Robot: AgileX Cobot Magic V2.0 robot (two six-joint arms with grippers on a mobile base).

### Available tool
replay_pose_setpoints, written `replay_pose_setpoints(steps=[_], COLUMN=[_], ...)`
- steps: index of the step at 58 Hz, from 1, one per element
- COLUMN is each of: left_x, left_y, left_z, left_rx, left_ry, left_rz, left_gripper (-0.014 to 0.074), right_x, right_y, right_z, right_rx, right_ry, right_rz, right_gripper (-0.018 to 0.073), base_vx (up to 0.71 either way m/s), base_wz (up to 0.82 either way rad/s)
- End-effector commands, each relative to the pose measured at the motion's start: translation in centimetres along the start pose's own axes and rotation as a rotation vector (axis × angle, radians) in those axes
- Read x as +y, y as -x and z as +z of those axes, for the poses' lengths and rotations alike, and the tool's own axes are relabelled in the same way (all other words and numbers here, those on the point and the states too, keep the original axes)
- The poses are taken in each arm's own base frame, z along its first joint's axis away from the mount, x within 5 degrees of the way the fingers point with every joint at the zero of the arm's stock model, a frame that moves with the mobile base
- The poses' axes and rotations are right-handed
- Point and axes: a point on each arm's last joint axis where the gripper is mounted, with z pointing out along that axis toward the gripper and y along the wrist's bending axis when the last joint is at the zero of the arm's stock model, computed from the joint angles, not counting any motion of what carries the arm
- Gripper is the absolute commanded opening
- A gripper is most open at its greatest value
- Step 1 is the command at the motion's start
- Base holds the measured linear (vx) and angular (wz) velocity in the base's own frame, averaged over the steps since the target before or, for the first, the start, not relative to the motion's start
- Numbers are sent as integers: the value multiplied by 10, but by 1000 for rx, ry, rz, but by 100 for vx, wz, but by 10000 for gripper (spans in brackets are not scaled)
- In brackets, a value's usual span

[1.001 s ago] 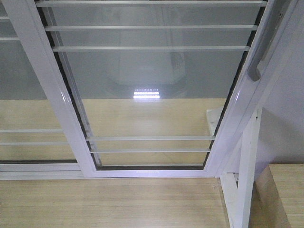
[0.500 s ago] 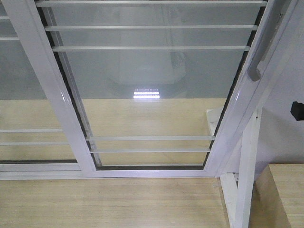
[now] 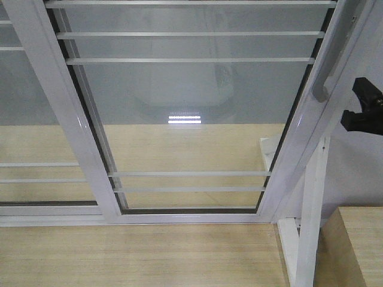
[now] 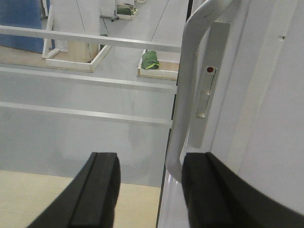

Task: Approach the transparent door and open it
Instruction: 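Raise the right gripper and close it around the silver door handle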

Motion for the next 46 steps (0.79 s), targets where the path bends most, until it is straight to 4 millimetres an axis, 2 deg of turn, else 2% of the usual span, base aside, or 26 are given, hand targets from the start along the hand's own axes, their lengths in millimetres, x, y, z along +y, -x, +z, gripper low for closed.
replay_pose_setpoints(steps=[1, 18, 34, 46], left_x=[-2, -2, -2, -2], left_y=[19, 19, 19, 19], left_z=[-1, -1, -1, -1], left_rx=[-121, -122, -122, -123], left_ry=[-22, -22, -22, -23], left_rz=[-5, -5, -6, -6], left_gripper=[412, 412, 412, 412], right_x=[-3, -9, -23, -24], right_y=[25, 41, 34, 29], right_z=[15, 67, 110, 134], right_rx=[-134, -149, -198, -167], right_ry=[-5, -31, -168, -168], right_rz=[23, 6, 55, 55], right_gripper=[397, 397, 397, 397], base_vx=[0, 0, 0, 0], base_wz=[0, 0, 0, 0])
